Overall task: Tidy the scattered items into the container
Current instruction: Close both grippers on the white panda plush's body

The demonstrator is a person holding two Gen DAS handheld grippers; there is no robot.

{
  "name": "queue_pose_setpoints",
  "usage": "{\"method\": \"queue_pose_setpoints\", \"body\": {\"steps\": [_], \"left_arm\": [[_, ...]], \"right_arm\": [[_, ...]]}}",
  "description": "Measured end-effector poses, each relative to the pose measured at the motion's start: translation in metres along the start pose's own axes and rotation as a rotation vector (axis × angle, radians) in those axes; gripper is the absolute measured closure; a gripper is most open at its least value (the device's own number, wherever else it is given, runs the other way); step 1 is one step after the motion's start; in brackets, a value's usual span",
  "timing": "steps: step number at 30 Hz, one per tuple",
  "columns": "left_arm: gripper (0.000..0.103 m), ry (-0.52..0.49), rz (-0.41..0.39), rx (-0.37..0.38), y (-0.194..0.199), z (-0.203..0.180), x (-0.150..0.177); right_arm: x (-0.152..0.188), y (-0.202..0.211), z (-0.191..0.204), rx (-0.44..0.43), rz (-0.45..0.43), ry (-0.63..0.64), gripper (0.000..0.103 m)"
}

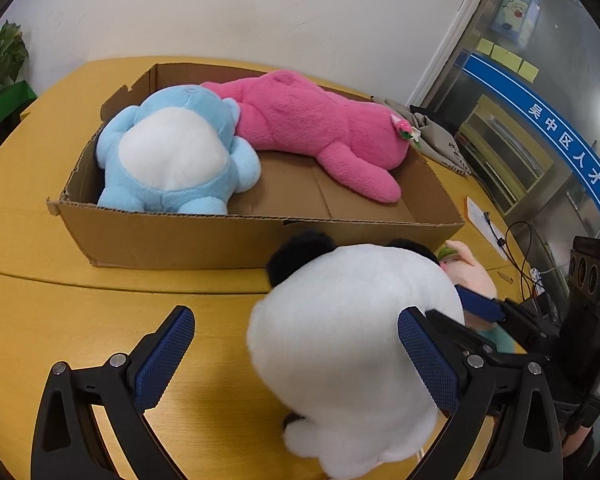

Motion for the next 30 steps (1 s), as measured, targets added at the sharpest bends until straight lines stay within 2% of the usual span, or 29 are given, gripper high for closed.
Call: {"method": "queue_pose_setpoints", "body": {"steps": [3,9,14,15,17,18,23,25,27,30], "left_arm": [[0.000,0.016,0.005,0.032,-0.001,0.009,0.004],[0.000,0.019,0.014,0.093,0.000,0.012,0.009],[0.001,0.032,0.030,0.151,-0.008,0.009,0.011],[0.004,0.037,0.038,0.169,-0.011,0.008,0.011],[0.019,0.055,0.052,0.218,-0.016,0.005,0.012],[0.022,0.060,0.049,0.237,-0.016,0.004,0.012],[0.032,0.037,0.057,0.238,-0.015,0.002,0.012],[0.034,0.037,0.051,0.238,-0.013,0.001,0.013],[0.036,0.032,0.044,0.237,-0.009,-0.002,0.014],[0.038,-0.002,0.032,0.218,0.002,-0.011,0.011]], "right_arm": [[0.006,-0.005,0.011,-0.070,0.022,-0.016,0.022],[0.005,0.010,0.018,-0.041,0.009,0.057,0.021],[0.023,0.018,0.025,-0.051,0.076,0.191,0.020],[0.029,0.014,0.028,-0.051,0.094,0.211,0.019],[0.035,0.006,0.028,-0.033,0.101,0.208,0.019],[0.035,0.002,0.026,-0.040,0.100,0.183,0.019],[0.038,-0.013,0.015,-0.143,0.110,0.117,0.017],[0.041,-0.013,0.016,-0.152,0.097,0.113,0.019],[0.043,-0.009,0.017,-0.175,0.091,0.095,0.031],[0.042,0.001,0.014,-0.204,0.071,0.067,0.041]]}}
Point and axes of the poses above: each gripper's, at about its wrist camera, not at the fingertips, and y roughly against the way its jaws point, z to its left, x to its underside, the point moved 6 cm from there along -y, roughly the way its jaws point, and after that the axes turned 7 degrees about -y, right-handed, at the moved point
